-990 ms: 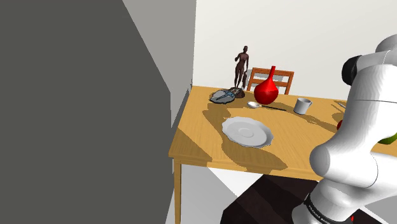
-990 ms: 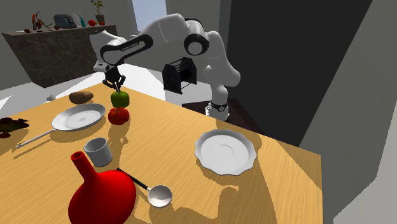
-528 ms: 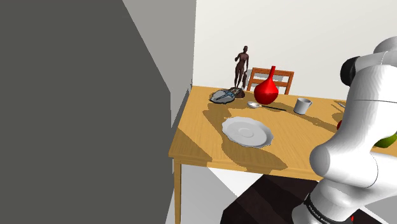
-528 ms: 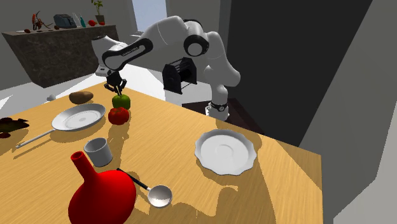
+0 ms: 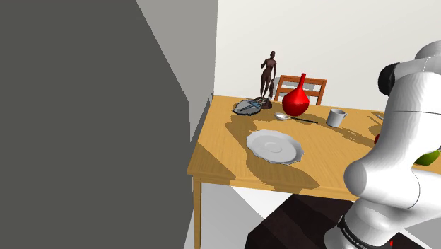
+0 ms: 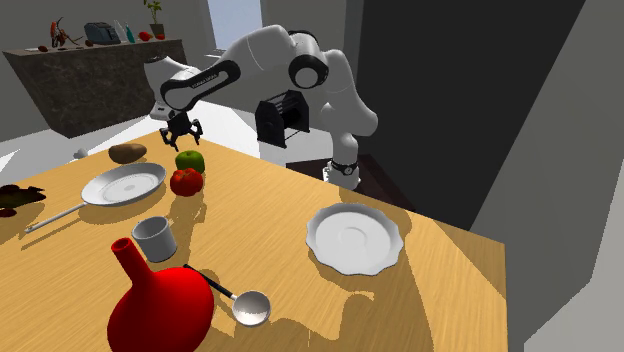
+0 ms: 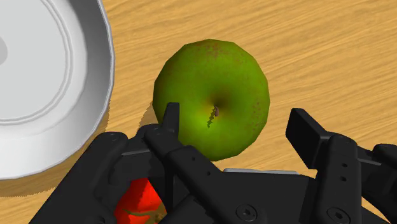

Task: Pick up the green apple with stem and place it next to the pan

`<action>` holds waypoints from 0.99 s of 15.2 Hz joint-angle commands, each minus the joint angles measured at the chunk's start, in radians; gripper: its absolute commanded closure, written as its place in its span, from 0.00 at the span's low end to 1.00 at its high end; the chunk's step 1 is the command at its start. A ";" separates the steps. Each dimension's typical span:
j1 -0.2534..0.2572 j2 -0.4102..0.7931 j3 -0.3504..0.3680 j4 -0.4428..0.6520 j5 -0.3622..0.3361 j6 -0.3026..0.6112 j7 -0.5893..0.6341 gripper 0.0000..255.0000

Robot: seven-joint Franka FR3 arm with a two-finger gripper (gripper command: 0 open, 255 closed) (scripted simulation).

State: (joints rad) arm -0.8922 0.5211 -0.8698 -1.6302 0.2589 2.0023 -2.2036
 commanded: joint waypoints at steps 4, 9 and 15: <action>0.005 -0.011 -0.007 0.019 -0.010 -0.028 0.006 0.00; 0.015 -0.037 -0.021 0.081 -0.032 -0.109 0.021 0.00; 0.015 -0.037 -0.021 0.081 -0.032 -0.109 0.021 0.00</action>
